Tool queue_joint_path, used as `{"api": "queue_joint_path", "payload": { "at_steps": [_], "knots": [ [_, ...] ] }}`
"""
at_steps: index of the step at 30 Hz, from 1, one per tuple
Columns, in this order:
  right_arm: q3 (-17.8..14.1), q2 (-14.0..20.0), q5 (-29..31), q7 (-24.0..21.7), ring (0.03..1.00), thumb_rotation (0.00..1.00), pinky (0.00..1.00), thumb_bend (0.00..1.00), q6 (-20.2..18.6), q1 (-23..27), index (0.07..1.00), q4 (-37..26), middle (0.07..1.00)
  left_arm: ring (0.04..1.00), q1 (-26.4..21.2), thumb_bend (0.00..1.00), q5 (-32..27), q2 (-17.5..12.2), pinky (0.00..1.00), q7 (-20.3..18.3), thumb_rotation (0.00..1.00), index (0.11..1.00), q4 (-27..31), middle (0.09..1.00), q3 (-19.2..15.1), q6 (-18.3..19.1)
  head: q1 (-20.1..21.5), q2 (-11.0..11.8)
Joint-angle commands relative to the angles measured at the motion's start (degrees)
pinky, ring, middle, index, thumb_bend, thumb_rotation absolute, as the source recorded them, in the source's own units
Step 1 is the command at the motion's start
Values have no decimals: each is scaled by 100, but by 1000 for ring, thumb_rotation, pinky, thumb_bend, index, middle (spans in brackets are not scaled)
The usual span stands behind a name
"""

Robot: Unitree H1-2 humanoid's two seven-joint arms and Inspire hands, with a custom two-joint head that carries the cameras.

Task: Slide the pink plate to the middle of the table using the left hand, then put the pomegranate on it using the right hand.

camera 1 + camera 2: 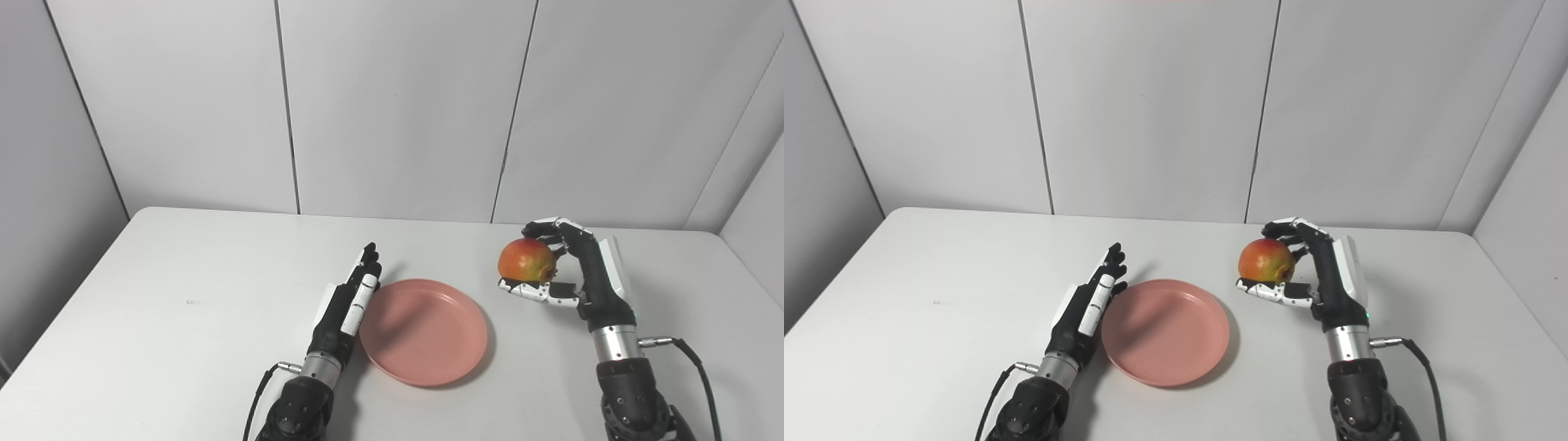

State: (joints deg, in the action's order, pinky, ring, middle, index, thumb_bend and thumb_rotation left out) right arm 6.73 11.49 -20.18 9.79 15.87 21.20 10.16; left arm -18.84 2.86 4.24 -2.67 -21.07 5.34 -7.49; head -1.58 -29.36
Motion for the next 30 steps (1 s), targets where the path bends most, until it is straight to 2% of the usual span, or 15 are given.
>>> {"api": "queue_joint_path", "payload": {
  "at_steps": [1, 3, 5, 9, 11, 15, 23, 28, 30],
  "knots": [
    [67, -61, -20, -81, 392, 0, 359, 509, 276, 188, 550, -191, 486, 979, 12, 549, 45, 46, 935, 53, 1000, 993, 59, 1000, 26, -5, 10, -11],
    [166, -140, -55, -144, 391, 0, 357, 509, 312, 188, 551, -156, 482, 980, 13, 551, 40, 43, 938, 55, 1000, 993, 52, 1000, 20, -9, 16, -19],
    [249, -212, -108, -174, 374, 0, 314, 507, 305, 180, 553, -134, 472, 982, 13, 554, 46, 40, 943, 62, 1000, 994, 48, 1000, 19, -7, 18, -19],
    [415, -293, -358, -172, 381, 0, 315, 508, 380, 169, 548, -33, 477, 979, 13, 547, 80, 35, 942, 92, 1000, 991, 55, 999, 29, -7, 25, -23],
    [491, -322, -476, -167, 393, 0, 261, 513, 406, 158, 501, 19, 507, 980, 14, 538, 75, 35, 943, 98, 1000, 992, 61, 1000, 28, -14, 34, -30],
    [637, -365, -553, -202, 374, 0, 305, 508, 500, 157, 550, 116, 475, 983, 19, 541, 40, 46, 951, 96, 1000, 990, 88, 1000, 13, 41, 47, -37],
    [835, -385, -639, -340, 378, 0, 333, 508, 531, 142, 553, 396, 482, 978, 7, 546, 120, 55, 948, 151, 1000, 985, 63, 997, 11, 16, 47, -52],
    [911, -382, -847, -258, 427, 0, 444, 515, 567, 128, 527, 601, 477, 979, 10, 541, 118, 47, 945, 147, 1000, 986, 97, 999, 0, 50, 43, -51],
    [933, -385, -892, -226, 414, 0, 434, 513, 661, 130, 532, 694, 485, 978, 16, 544, 138, 26, 946, 147, 1000, 983, 108, 997, 9, 47, 56, -53]
  ]
}}
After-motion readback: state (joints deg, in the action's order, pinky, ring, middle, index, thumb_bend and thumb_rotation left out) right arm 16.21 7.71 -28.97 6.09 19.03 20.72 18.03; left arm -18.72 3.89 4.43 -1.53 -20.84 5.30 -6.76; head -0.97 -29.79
